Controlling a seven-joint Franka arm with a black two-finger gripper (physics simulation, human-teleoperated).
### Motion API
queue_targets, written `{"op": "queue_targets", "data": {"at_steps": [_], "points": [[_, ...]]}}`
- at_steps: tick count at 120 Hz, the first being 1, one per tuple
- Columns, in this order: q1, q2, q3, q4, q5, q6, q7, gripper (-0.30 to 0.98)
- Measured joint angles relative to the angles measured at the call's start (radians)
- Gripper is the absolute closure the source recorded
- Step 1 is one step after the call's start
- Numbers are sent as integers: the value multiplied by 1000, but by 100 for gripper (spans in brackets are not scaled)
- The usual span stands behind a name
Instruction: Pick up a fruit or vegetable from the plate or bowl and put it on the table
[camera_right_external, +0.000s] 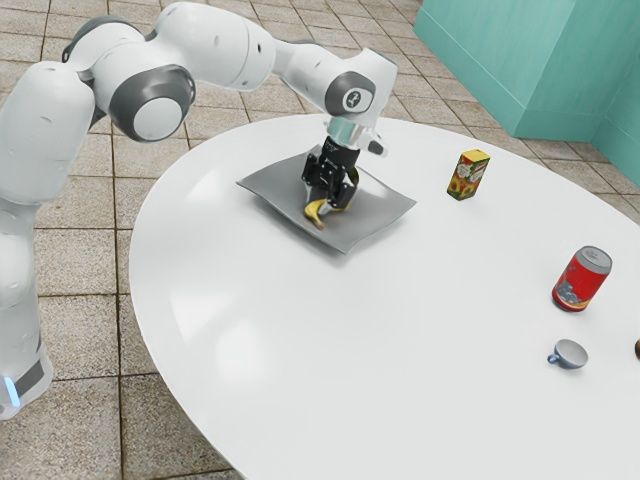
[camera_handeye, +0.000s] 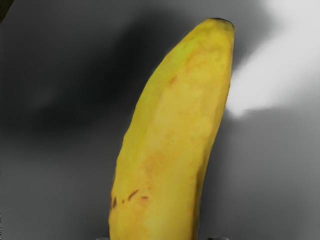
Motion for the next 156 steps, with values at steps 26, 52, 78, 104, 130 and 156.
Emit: {"op": "queue_targets", "data": {"at_steps": [26, 52, 78, 104, 130, 156], "points": [[6, 2, 0, 0, -8, -3, 1, 52], [3, -20, 3, 10, -9, -12, 3, 53], [-51, -127, -9, 17, -6, -40, 0, 56], [-264, -254, -10, 44, -5, -87, -19, 59], [-359, -259, -45, 48, -4, -107, -47, 60], [-413, -258, -59, 65, 11, -114, -77, 27]]}}
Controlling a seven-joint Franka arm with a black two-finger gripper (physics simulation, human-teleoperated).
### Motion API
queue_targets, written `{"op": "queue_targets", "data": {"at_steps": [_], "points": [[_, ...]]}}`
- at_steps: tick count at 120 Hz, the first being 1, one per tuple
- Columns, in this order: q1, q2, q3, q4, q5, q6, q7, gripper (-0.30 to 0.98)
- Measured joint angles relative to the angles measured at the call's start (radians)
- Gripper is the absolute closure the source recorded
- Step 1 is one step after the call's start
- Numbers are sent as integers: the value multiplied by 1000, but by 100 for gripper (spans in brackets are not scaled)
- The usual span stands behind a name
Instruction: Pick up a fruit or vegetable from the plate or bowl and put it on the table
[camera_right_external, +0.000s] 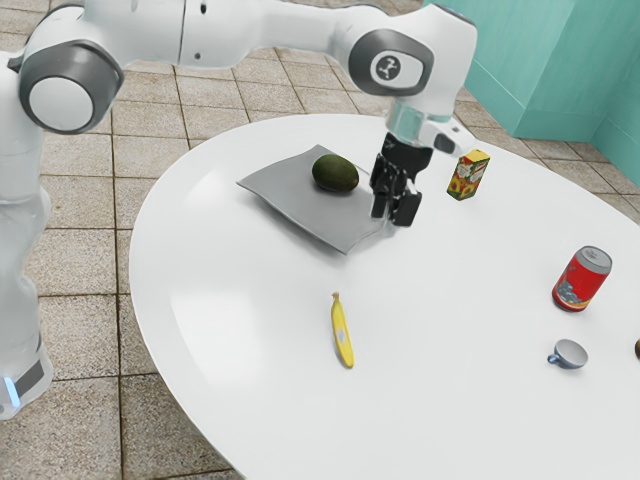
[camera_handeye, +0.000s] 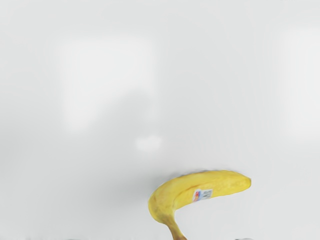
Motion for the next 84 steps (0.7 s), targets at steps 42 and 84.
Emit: {"op": "queue_targets", "data": {"at_steps": [42, 84], "points": [[311, -132, 278, 189, 261, -65, 356, 2], [150, 92, 259, 200, 58, -39, 907, 0]]}}
